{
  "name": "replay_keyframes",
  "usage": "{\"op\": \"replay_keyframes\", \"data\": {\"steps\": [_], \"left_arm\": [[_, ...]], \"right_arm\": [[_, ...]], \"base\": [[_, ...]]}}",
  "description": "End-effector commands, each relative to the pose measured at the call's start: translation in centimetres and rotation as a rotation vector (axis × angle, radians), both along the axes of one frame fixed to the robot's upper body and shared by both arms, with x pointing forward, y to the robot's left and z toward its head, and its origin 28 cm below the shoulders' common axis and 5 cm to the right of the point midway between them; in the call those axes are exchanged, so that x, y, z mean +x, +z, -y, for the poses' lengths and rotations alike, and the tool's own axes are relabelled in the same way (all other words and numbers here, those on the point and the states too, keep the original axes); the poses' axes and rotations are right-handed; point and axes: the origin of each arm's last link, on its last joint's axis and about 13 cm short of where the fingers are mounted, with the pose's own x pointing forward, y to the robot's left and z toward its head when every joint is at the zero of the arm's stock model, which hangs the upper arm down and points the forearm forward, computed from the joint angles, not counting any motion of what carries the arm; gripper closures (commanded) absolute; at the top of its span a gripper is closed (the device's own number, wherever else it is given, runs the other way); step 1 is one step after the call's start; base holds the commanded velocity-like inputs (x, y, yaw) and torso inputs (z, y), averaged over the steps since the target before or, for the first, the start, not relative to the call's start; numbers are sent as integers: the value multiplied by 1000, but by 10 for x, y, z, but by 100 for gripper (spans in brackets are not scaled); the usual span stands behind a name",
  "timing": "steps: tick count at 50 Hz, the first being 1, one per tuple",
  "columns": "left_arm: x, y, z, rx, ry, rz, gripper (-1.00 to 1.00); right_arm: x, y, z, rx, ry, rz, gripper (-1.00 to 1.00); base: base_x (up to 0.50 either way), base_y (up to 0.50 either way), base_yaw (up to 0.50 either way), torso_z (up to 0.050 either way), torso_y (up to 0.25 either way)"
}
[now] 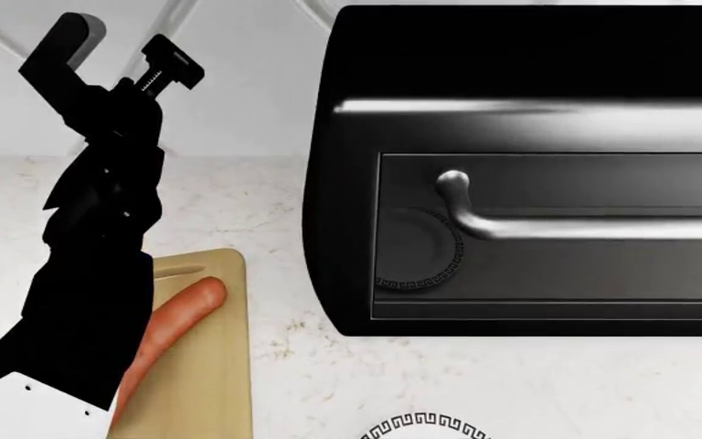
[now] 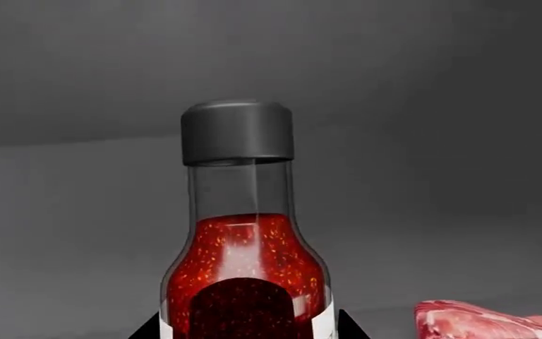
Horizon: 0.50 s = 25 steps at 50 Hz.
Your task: Pick the sausage from the plate and place it on the cutting board. Then pick the condiment bottle from the cabinet and place it next to the cutting board.
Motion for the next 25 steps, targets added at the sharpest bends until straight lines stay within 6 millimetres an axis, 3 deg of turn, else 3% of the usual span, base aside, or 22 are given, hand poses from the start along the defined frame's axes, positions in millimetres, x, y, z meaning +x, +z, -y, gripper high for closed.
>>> {"op": "replay_keyframes", "data": {"steps": [1, 7, 25], "left_arm": [[0, 0, 0, 0, 0, 1, -100], [0, 0, 0, 0, 0, 2, -100], [0, 0, 0, 4, -1, 1, -100]], "right_arm": [[-39, 13, -12, -78, 41, 155, 100], [-43, 9, -15, -101, 62, 162, 100], [-51, 10, -19, -79, 163, 174, 100]], "base": [[0, 0, 0, 0, 0], [0, 0, 0, 0, 0], [-500, -206, 0, 0, 0]]}}
